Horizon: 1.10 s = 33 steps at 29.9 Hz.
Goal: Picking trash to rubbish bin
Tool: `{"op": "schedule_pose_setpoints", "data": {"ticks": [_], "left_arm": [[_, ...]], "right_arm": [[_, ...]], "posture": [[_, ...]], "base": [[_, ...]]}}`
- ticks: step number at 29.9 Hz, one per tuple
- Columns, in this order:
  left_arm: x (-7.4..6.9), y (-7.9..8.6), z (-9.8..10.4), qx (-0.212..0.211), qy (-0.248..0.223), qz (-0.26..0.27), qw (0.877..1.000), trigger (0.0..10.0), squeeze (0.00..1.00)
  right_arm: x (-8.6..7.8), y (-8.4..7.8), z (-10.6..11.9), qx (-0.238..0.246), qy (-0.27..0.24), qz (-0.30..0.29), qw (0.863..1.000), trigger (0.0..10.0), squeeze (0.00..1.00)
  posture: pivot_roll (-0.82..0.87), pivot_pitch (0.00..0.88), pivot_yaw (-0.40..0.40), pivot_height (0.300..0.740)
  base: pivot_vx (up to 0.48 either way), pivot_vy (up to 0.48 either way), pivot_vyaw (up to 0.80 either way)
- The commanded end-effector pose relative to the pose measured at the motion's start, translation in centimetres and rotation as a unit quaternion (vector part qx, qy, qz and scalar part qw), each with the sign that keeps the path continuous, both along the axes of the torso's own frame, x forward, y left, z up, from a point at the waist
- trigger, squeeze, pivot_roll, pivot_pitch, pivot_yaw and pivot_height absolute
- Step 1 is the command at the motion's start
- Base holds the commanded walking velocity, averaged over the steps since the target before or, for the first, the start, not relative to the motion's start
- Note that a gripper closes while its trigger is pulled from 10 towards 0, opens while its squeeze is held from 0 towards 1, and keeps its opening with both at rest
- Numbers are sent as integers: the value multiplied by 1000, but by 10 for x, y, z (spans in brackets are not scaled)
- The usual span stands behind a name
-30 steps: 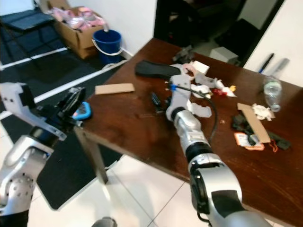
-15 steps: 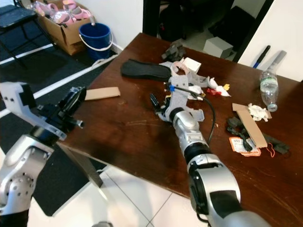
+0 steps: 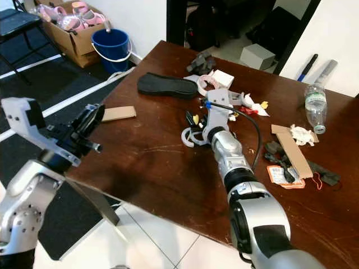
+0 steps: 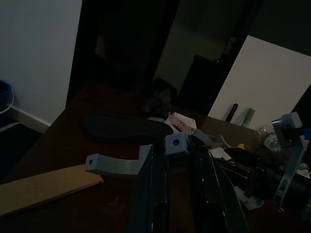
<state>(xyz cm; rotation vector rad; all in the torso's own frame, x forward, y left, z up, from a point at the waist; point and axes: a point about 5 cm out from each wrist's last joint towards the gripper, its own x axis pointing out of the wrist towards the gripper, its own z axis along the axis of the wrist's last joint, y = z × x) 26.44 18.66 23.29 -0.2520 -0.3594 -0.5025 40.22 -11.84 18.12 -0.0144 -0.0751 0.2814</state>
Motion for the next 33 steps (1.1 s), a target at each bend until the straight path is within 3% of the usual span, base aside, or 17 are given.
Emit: {"op": "schedule_pose_setpoints", "data": {"ticks": [1, 13, 15, 20, 33], "left_arm": [[0, -2, -4, 1, 4, -1, 1000, 10000, 0], [0, -3, -6, 14, 5, -4, 1000, 10000, 0], [0, -2, -4, -2, -2, -3, 1000, 10000, 0], [3, 3, 1, -24, 0, 15, 1000, 10000, 0], [0, 2, -1, -8, -6, 12, 1000, 10000, 0]], "right_arm": [[-2, 0, -9, -7, 15, 2, 1000, 10000, 0], [-3, -1, -11, -10, 16, 3, 1000, 10000, 0], [-3, -2, -11, -11, 16, 2, 1000, 10000, 0], [-3, -3, -11, -10, 15, -1, 1000, 10000, 0], [-2, -8, -8, -27, 11, -4, 1000, 10000, 0]], "posture": [[266, 136, -102, 740], [265, 144, -93, 740], [264, 143, -92, 740], [264, 144, -91, 740], [269, 143, -95, 740]], "base": [[292, 0, 0], [390, 0, 0], [480, 0, 0], [0, 0, 0], [0, 0, 0]]}}
